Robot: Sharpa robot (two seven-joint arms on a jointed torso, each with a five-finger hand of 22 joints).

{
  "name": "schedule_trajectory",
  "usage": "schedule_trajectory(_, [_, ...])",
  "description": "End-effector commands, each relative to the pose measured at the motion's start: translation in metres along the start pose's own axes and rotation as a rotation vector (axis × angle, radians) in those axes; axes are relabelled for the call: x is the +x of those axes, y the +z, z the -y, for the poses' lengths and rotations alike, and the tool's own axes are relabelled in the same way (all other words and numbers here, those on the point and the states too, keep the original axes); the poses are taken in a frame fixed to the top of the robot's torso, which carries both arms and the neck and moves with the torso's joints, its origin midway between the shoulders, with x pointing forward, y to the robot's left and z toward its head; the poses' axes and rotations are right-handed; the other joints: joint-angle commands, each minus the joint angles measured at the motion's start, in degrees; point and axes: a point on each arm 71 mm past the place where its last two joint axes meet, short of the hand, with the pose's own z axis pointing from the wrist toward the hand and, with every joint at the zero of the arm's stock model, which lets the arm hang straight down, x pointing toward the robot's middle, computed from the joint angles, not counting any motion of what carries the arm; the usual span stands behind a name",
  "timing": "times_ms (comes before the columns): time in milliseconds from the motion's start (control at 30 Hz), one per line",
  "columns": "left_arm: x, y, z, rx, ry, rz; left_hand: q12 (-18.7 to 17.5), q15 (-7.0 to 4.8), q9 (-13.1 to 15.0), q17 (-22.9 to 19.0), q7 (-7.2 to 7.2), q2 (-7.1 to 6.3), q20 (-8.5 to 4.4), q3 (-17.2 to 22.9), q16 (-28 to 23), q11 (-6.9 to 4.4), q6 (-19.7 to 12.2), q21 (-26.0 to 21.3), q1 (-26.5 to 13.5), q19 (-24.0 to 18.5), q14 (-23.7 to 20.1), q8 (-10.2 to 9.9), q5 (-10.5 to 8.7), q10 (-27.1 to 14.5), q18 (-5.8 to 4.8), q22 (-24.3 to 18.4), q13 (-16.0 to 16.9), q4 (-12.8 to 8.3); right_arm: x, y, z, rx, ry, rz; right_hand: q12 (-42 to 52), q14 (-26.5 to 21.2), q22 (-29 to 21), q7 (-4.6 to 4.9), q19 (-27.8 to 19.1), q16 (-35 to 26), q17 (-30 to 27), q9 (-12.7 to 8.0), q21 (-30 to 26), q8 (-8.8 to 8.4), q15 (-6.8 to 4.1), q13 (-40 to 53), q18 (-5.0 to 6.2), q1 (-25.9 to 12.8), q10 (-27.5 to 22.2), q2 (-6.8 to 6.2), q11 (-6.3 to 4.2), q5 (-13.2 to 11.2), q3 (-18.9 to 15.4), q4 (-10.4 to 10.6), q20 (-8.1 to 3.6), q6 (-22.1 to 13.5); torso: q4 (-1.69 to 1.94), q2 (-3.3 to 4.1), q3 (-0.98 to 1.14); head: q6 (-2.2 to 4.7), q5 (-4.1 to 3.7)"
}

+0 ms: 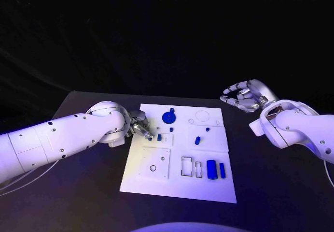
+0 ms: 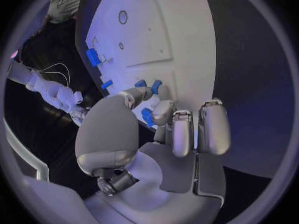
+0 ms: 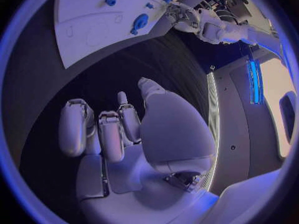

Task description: Assemble the parts on the task board

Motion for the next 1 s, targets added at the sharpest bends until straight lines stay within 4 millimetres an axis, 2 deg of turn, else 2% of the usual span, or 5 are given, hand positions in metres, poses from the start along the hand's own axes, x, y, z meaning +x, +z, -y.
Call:
schedule_trajectory(33, [0.005,0.001,0.000,-0.003,0.003,-0.031,0.3,-0.33,0.0,15.1,-0.01,0.02,-0.48,-1.1,0.2,-0.01,0.3,-0.1,-0.7,0.0,6.1,-0.3,0.17,-0.1,-0.80,0.1,0.2,0.5,0.000,0.000,-0.001,-0.011,-0.003,0.000,-0.2,3.7,5.3,-0.11,-0.4,-0.3,6.1,-0.1,-0.3,0.36,-0.39,1.8,0.75,-0.6,-0.1,0.18,-0.35,0.2,0.4,0.0,-0.14,0.2,-0.01,-0.03,0.02,-0.01,0.04])
schedule_trajectory(533, [0.004,0.002,-0.002,-0.007,-0.002,-0.024,0.3,-0.33,0.1,15.1,0.00,0.15,-0.50,-2.5,0.2,0.00,0.5,-0.1,-0.9,0.0,6.1,-0.6,0.11,-0.1,-0.78,0.1,0.4,1.5,0.000,0.000,-0.001,-0.011,-0.003,0.002,-0.3,3.7,5.3,-0.11,-0.4,-0.3,6.1,-0.1,-0.4,0.39,-0.39,1.8,0.78,-0.7,-0.1,0.23,-0.35,0.2,0.4,0.0,-0.14,0.2,-0.04,-0.01,0.04,0.03,0.00])
schedule_trajectory(767, [0.002,0.001,-0.005,-0.014,-0.010,-0.011,-0.3,-0.14,0.3,15.1,0.29,-0.69,-0.33,-8.1,0.2,0.26,0.7,-0.2,-3.5,0.0,6.1,-1.2,-0.29,-0.6,-0.80,0.1,-0.3,6.1,0.000,0.000,-0.001,-0.012,-0.002,0.004,-0.3,3.7,5.2,-0.10,-0.5,-0.3,6.0,-0.1,-0.5,0.39,-0.39,1.7,0.80,-0.7,-0.2,0.23,-0.35,0.2,0.4,0.0,-0.14,0.2,-0.07,-0.04,-0.01,0.20,-0.07])
schedule_trajectory(1000, [-0.002,-0.001,-0.011,-0.023,-0.026,0.011,-1.2,-0.01,0.6,15.1,0.47,0.14,-0.25,-11.2,0.2,0.42,0.5,-0.3,-4.9,-0.1,6.1,-1.7,-2.25,-1.2,-0.76,0.0,-1.5,6.5,0.000,0.000,0.000,-0.012,-0.001,0.005,-0.4,3.7,5.2,-0.10,-0.5,-0.4,5.9,-0.1,-0.6,0.39,-0.39,1.7,0.81,-0.8,-0.3,0.23,-0.34,0.2,0.4,0.0,-0.14,0.1,-0.12,-0.04,0.04,0.25,-0.16])
